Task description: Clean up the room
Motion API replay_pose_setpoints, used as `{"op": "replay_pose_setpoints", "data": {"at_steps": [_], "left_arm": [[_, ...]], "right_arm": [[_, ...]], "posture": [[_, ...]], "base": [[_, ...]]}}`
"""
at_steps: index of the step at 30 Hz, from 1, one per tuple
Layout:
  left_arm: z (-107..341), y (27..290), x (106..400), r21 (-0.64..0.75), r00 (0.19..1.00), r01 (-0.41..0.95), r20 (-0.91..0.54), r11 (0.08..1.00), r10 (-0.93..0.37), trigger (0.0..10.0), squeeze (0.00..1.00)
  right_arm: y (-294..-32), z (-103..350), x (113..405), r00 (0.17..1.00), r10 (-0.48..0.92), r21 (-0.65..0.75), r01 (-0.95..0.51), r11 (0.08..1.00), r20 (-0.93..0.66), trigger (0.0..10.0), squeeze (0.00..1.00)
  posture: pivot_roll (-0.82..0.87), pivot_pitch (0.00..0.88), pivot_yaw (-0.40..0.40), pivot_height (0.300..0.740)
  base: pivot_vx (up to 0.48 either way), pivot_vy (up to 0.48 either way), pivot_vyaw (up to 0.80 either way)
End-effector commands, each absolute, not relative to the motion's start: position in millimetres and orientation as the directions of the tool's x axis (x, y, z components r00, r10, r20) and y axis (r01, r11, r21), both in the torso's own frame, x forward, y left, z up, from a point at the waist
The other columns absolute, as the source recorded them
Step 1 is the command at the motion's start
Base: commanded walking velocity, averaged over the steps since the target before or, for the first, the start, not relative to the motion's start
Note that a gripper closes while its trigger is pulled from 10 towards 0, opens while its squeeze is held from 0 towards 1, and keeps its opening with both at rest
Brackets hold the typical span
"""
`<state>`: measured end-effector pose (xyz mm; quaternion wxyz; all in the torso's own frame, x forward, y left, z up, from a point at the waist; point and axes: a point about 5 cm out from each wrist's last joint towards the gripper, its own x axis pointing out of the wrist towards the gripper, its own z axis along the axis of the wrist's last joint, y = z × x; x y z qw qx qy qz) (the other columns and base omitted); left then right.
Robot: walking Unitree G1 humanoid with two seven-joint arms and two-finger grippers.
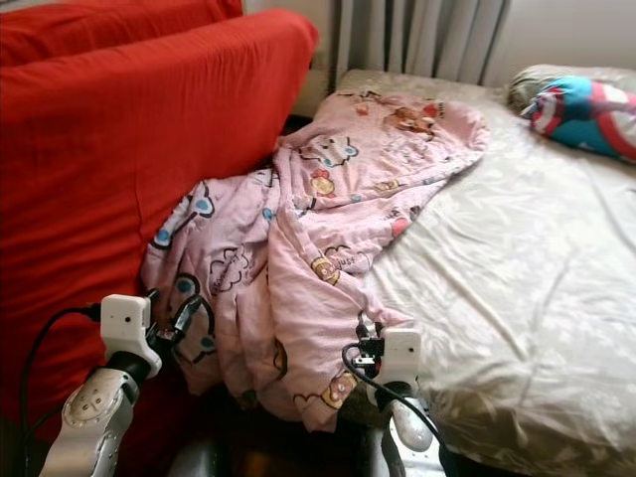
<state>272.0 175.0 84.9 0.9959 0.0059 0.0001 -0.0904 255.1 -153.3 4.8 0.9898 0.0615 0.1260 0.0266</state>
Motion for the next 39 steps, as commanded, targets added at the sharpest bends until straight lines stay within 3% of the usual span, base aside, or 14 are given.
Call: {"op": "replay_pose_setpoints", "data": {"at_steps": [1,13,27,28,30,31,39], "left_arm": [[86.7,184.9,272.0,0.034,0.987,0.160,0.000,0.986,-0.160,10.0,0.00],[86.1,185.3,271.2,0.034,0.986,0.168,-0.004,0.985,-0.168,10.0,0.00],[88.1,186.6,266.4,0.041,0.983,0.184,-0.005,0.982,-0.184,10.0,0.00],[89.2,187.1,266.0,0.041,0.983,0.186,-0.005,0.982,-0.186,10.0,0.00],[90.2,187.6,265.2,0.042,0.982,0.188,-0.003,0.981,-0.188,10.0,0.00],[92.1,187.8,266.7,0.047,0.981,0.196,-0.003,0.980,-0.196,10.0,0.00],[101.0,178.7,270.5,0.039,0.971,0.237,0.011,0.971,-0.238,10.0,0.00]], "right_arm": [[-149.1,7.9,259.8,0.969,0.076,0.134,-0.045,0.990,-0.234,10.0,0.00],[-174.0,21.7,285.3,0.974,-0.021,0.051,0.033,0.998,-0.227,10.0,0.00],[-204.2,14.3,290.9,0.930,-0.182,0.157,0.241,0.958,-0.318,10.0,0.00],[-206.0,13.6,291.3,0.927,-0.189,0.176,0.255,0.951,-0.325,10.0,0.85],[-207.4,13.0,291.1,0.924,-0.195,0.182,0.265,0.947,-0.329,10.0,0.85],[-212.0,11.8,291.5,0.910,-0.221,0.204,0.304,0.931,-0.350,10.0,1.00],[-225.1,10.5,292.2,0.880,-0.278,0.229,0.383,0.895,-0.385,10.0,1.00]], "posture": [[-0.02,0.041,-0.025,0.588],[-0.02,0.040,-0.013,0.588],[0.00,0.058,0.003,0.588],[0.01,0.066,0.004,0.588],[0.01,0.075,0.005,0.588],[0.02,0.087,0.009,0.588],[0.04,0.150,0.023,0.588]], "base": [[0.330,0.000,0.00],[0.333,0.000,0.00],[0.066,0.000,0.00],[0.000,0.000,0.00],[0.000,0.000,0.00],[0.000,0.000,0.00],[0.000,0.000,0.00]]}}
